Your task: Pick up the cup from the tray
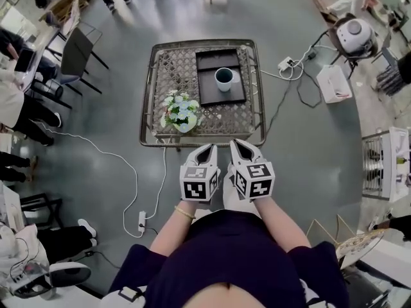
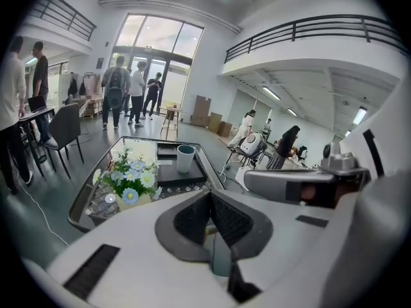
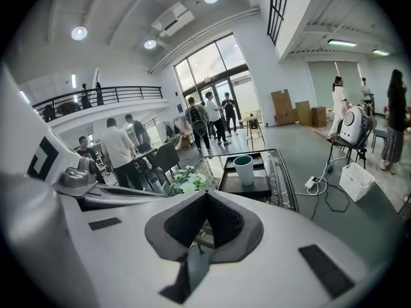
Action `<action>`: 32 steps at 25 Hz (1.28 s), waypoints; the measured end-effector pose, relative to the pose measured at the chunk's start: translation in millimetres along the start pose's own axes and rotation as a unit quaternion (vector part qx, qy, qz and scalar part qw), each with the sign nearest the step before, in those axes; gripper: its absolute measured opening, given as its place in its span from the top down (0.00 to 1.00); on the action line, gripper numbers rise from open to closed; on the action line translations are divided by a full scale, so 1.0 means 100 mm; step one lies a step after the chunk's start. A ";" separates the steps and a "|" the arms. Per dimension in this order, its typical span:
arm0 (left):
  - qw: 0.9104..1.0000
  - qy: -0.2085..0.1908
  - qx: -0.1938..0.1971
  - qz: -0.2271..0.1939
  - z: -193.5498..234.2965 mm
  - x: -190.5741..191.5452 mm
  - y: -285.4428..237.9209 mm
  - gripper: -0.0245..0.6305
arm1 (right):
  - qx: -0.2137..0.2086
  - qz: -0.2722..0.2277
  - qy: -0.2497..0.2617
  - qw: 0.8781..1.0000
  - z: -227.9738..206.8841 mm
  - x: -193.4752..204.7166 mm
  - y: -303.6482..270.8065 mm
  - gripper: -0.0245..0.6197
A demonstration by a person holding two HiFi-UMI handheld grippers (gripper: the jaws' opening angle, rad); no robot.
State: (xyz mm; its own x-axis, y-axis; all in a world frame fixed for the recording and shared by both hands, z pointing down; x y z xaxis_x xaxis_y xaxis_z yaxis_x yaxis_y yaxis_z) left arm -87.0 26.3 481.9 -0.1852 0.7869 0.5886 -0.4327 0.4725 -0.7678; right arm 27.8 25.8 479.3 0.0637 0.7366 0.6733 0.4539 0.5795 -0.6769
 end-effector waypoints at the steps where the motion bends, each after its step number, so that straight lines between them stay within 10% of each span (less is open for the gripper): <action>1: 1.000 0.001 -0.001 -0.001 0.00 -0.09 -0.07 0.95 | -0.001 0.001 0.003 1.000 -0.07 -0.08 -0.04 0.95; 16: 0.999 0.027 -0.025 -0.013 0.08 -1.18 -0.95 0.95 | -0.033 0.028 0.047 0.998 -0.95 -1.00 -0.68 0.95; 32: 0.997 0.039 -0.068 0.004 0.16 -1.28 -1.32 0.95 | -0.057 0.073 0.029 0.995 -1.22 -1.06 -1.01 0.95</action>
State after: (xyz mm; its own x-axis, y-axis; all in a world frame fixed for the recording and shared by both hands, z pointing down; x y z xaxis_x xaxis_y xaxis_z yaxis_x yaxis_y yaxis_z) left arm -19.9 -143.0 512.3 -0.1167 0.8163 0.5657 -0.3077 0.5119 -0.8021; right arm 83.7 -153.6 513.1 0.1858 0.7870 0.5883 0.5342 0.4216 -0.7327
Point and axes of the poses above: the fingertips, and each gripper's own axes: y backward along the fingers, z to its left, x out of its underside, the point moved 6 cm from there along y, backward along the fingers, and after that the axes turned 15 degrees about z, right-handed, at the moved point
